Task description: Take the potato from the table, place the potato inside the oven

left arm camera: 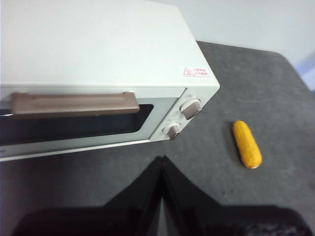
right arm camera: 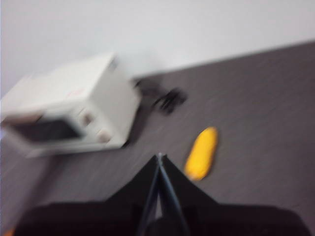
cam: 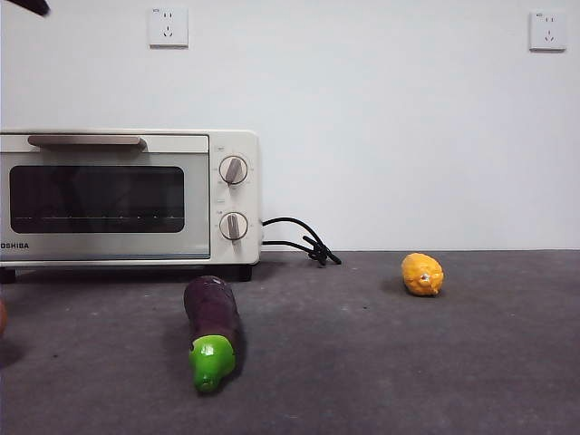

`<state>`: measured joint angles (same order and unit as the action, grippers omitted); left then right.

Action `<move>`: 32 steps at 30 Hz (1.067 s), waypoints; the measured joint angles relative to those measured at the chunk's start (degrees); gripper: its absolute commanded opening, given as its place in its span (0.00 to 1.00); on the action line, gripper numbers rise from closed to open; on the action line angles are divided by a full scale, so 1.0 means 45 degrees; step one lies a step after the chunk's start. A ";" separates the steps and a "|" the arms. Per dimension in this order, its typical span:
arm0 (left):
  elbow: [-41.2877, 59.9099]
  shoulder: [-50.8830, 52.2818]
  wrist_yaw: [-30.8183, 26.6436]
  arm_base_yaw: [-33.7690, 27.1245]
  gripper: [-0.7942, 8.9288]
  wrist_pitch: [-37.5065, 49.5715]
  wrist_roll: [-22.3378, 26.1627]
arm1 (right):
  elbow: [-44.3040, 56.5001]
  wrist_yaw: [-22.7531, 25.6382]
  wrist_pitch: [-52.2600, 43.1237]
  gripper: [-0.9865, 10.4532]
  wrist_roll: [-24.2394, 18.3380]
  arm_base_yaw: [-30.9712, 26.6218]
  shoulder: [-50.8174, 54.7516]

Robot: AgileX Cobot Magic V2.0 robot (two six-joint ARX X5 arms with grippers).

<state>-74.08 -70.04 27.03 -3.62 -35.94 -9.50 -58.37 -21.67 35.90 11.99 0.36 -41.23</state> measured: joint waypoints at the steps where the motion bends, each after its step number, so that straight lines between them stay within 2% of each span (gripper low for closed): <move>1: -0.0039 -0.0325 0.0272 -0.0112 0.08 0.0180 0.0000 | -0.0204 -0.0466 0.0253 0.09 -0.0136 0.0000 -0.0267; 3: -0.0039 -0.1049 0.0816 -0.0398 0.08 0.0432 -0.0068 | -0.0690 -0.1384 0.0855 0.09 -0.0520 0.0000 -0.0869; 5: -0.0039 -0.1661 0.1302 -0.0699 0.08 0.0607 -0.0204 | -0.1122 -0.1841 0.1360 0.09 -0.0874 0.0000 -0.1326; 11: -0.0039 -0.2943 0.3254 -0.1807 0.08 0.2225 -0.1433 | -0.2093 -0.2157 0.1817 0.09 -0.1545 0.0000 -0.2152; 15: -0.0039 -0.3487 0.3259 -0.2195 0.08 0.3434 -0.2497 | -0.2244 -0.2195 0.1792 0.09 -0.1637 0.0000 -0.2370; 20: -0.0136 -0.4289 0.3245 -0.2273 0.08 0.4119 -0.3303 | -0.2244 -0.2633 0.1807 0.09 -0.1627 0.0000 -0.2395; 26: -0.0826 -0.5479 0.2744 -0.2229 0.08 0.4099 -0.3580 | -0.2254 -0.2958 0.1914 0.09 -0.1627 0.0000 -0.2399; 32: -0.1069 -0.5625 0.1311 -0.1996 0.08 0.4124 -0.3580 | -0.2254 -0.3050 0.2249 0.09 -0.1627 0.0000 -0.2395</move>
<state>-78.89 -95.35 32.93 -12.60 -17.39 -25.61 -68.51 -35.40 46.02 4.67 0.36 -52.01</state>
